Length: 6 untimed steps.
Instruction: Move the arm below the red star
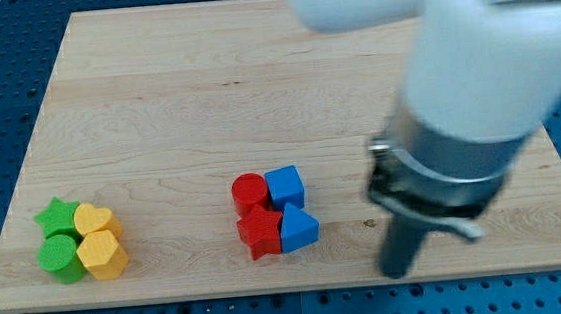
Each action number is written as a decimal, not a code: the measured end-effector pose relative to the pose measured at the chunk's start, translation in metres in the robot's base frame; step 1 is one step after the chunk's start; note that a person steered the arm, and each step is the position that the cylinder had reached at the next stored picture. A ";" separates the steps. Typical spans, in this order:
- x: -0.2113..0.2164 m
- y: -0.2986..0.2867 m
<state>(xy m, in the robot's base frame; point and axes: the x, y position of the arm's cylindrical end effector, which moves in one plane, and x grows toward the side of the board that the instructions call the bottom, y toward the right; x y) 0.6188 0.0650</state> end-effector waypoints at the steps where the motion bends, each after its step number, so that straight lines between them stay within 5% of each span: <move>1: 0.000 -0.055; 6: -0.001 -0.083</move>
